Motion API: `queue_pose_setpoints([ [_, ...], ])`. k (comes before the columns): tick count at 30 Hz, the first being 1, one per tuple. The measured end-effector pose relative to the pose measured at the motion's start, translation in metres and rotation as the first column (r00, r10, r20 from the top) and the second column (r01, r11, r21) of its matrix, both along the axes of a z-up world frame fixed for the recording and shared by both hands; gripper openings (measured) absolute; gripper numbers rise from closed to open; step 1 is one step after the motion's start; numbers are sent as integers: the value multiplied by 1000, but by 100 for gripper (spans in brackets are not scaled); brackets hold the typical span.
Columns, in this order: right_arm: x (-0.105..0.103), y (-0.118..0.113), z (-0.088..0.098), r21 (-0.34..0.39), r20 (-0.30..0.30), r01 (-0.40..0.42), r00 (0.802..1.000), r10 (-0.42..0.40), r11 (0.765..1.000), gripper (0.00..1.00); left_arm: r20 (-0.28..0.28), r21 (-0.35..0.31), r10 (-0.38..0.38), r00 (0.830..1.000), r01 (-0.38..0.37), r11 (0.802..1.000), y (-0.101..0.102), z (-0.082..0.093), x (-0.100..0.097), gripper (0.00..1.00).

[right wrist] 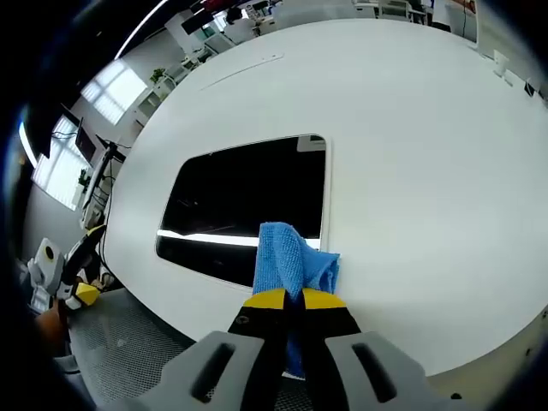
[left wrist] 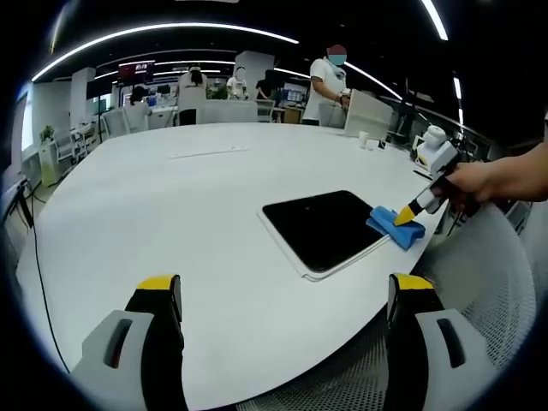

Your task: Wipe the mirror surface with the cleaning cloth until all visible marks leave the cleaned area.

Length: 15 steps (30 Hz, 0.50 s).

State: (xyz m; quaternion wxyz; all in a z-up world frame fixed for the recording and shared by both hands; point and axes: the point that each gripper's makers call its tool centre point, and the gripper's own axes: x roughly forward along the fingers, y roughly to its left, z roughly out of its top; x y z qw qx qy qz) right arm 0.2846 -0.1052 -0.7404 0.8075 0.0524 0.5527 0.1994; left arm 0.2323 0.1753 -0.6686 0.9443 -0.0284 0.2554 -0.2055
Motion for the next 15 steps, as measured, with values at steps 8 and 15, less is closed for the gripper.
queue_pose_setpoints([
  [8,0,0,0,8,-7,5,1000,-5,1000,0,10,1,5,1000,-5,1000,0,1,1,99],
  [15,7,0,-1,10,-7,14,1000,-14,1000,0,9,-3,3,1000,-3,1000,0,2,1,99],
])
